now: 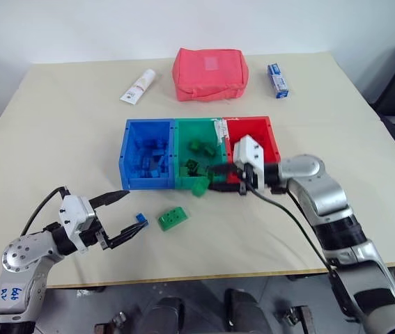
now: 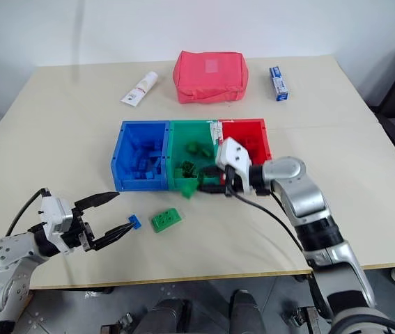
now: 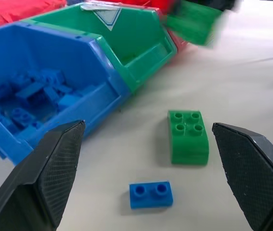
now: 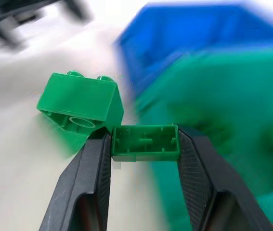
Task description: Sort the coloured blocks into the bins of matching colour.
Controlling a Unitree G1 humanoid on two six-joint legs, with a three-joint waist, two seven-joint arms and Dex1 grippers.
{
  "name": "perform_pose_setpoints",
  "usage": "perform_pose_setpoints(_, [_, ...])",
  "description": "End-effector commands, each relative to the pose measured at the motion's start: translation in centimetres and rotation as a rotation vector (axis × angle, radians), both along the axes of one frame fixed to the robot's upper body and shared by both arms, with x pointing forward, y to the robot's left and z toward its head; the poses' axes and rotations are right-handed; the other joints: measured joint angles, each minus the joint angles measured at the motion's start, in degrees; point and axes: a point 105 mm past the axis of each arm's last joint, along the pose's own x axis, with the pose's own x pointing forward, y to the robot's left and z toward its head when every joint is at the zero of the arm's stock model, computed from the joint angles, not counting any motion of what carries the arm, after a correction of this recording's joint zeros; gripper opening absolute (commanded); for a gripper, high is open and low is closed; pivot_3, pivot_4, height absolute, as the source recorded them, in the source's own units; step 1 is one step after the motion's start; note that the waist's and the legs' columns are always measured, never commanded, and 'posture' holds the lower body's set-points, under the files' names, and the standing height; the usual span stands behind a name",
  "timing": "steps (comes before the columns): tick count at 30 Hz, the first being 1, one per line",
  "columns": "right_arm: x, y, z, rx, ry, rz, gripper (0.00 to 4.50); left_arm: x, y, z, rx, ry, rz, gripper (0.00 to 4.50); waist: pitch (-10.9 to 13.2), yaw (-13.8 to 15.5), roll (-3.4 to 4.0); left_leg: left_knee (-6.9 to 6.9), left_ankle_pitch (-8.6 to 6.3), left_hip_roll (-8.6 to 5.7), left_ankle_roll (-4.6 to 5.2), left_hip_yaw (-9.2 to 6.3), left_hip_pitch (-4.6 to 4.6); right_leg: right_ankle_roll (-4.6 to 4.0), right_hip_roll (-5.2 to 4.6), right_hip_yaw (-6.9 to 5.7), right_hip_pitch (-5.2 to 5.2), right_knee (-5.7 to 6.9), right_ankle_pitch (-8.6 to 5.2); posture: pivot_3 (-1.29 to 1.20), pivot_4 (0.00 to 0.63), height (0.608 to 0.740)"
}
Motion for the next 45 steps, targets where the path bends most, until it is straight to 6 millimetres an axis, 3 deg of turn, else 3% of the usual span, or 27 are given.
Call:
perform_pose_setpoints(1, [-1.7,0.2,-0.6,-0.040,-0.018,0.050,1.57,-0.2,-0.4,0.8,-0.002,-0.040,-0.021,4.50,0.0,-0.1,0.00,0.01,0.00,0.01,-0.01,0.05,0.02,0.00,0.00,0.03,-0.01,0.04,0.00,0.00,0.150,0.740])
perform_pose_setpoints(4, [-1.4,-0.3,-2.3,-0.093,-0.036,0.005,1.57,0.0,-0.5,0.8,-0.001,-0.038,-0.031,4.50,0.0,0.1,0.00,0.10,0.03,0.04,-0.06,0.08,0.07,0.02,0.03,0.02,0.04,0.09,0.01,0.00,0.150,0.740])
perform_pose_setpoints(7, [0.1,-0.9,-3.6,-0.100,-0.058,-0.115,1.57,-0.1,-1.3,1.1,0.022,-0.060,-0.083,4.50,0.0,0.1,0.00,0.11,0.05,0.04,-0.09,0.07,0.11,0.03,0.04,0.03,0.06,0.14,0.02,0.00,0.150,0.740])
perform_pose_setpoints(11, [-0.2,-1.6,-4.7,-0.120,-0.004,-0.128,1.57,-0.3,-2.2,1.1,0.060,-0.069,-0.151,4.50,0.0,0.2,0.00,0.09,0.04,0.01,-0.07,0.06,0.09,0.02,0.04,0.02,0.05,0.12,0.03,0.00,0.150,0.740])
perform_pose_setpoints(12, [-0.6,-1.7,-4.8,-0.120,0.014,-0.112,2.24,-0.4,-2.3,1.0,0.064,-0.064,-0.160,4.50,0.0,0.2,0.00,0.08,0.03,0.01,-0.06,0.07,0.09,0.02,0.03,0.03,0.05,0.11,0.03,0.00,0.150,0.740])
perform_pose_setpoints(18, [-0.5,-2.1,-4.5,-0.123,-0.045,-0.119,4.12,-0.7,-2.6,0.5,0.082,-0.041,-0.201,4.50,0.0,0.1,0.00,0.09,0.00,0.01,-0.01,0.08,0.09,0.02,0.03,0.03,0.05,0.06,0.03,0.00,0.150,0.740])
perform_pose_setpoints(31, [1.6,-4.5,-3.3,-0.127,-0.056,-0.174,4.12,-0.6,-2.4,0.1,0.089,-0.030,-0.201,4.50,0.0,0.1,0.00,0.17,0.00,0.02,-0.02,0.07,0.09,0.03,0.04,0.02,0.08,0.09,0.03,0.00,0.150,0.740])
perform_pose_setpoints(43, [0.9,-1.4,-4.6,-0.105,-0.021,-0.106,4.12,-0.7,-2.1,0.3,0.094,-0.033,-0.184,4.50,0.0,0.1,0.00,0.18,0.00,0.03,-0.02,0.07,0.09,0.03,0.04,0.02,0.08,0.10,0.03,0.00,0.150,0.740])
perform_pose_setpoints(45, [1.1,-1.3,-4.7,-0.107,-0.024,-0.117,3.73,-0.7,-2.0,0.3,0.095,-0.034,-0.182,4.50,0.0,0.1,0.00,0.18,0.00,0.03,-0.02,0.07,0.09,0.03,0.04,0.02,0.08,0.11,0.03,0.00,0.150,0.740])
